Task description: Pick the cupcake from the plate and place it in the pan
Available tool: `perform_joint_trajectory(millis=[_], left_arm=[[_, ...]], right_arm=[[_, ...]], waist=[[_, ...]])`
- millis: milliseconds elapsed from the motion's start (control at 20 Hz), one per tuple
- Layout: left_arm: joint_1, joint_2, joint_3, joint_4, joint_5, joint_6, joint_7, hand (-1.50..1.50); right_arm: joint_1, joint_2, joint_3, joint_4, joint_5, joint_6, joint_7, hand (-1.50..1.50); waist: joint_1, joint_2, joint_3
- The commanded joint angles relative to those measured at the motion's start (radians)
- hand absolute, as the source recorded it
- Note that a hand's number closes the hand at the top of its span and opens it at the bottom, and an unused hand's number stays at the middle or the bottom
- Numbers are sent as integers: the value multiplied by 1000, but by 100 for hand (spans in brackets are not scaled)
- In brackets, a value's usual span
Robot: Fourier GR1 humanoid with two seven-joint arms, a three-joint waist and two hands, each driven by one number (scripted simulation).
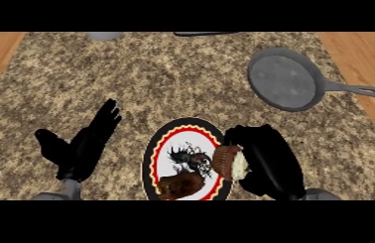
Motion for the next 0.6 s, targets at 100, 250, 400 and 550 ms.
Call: perform_joint_trajectory(millis=[100,250,400,550], left_arm=[[-13,17,7,-8,19,-38,19,0],[-29,-10,-21,-16,-16,-19,16,0],[-96,-51,-33,51,-32,-15,9,0],[-52,-31,-15,-66,-14,-2,85,0]], right_arm=[[215,-100,-170,-231,-224,-175,-110,150],[306,-186,-301,-202,-390,-207,-259,150],[267,-146,-414,-98,-560,-174,-355,150],[252,-103,-454,112,-525,-163,-490,150]], waist=[[42,15,0],[64,18,0],[75,22,-1],[93,20,-1]])
